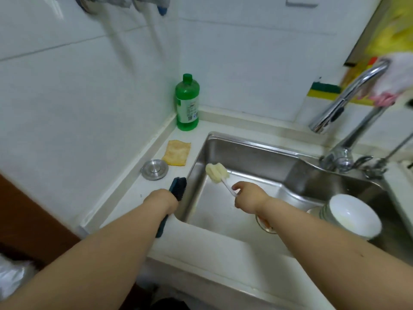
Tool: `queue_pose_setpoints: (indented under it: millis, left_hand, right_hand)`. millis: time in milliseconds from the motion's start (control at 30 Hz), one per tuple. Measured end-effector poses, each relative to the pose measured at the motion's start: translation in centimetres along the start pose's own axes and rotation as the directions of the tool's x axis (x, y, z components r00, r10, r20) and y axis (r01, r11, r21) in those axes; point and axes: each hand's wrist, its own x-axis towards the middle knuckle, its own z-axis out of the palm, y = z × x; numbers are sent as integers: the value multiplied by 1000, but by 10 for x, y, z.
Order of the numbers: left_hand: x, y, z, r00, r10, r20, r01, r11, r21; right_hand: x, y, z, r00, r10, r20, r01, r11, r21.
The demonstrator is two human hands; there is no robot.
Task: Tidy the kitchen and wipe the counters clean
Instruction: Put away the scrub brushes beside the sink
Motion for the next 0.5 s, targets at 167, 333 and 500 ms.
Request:
queue_pose_setpoints:
  millis: [167, 333, 500]
  left_hand:
    - [-31, 79, 0, 986, 164, 23, -155, 964, -215]
    - [-83, 165, 40, 969, 214, 125, -139, 887, -440]
    - [-154, 255, 92, 899, 407, 163, -278, 816, -507]
  right_hand:
    - [-24, 48, -35, 996, 20, -87, -28, 995, -97]
    - [-75, 130, -79, 970, 119, -210, -118, 993, 15]
    - [-149, 241, -124, 913, 266, -309, -220, 959, 176]
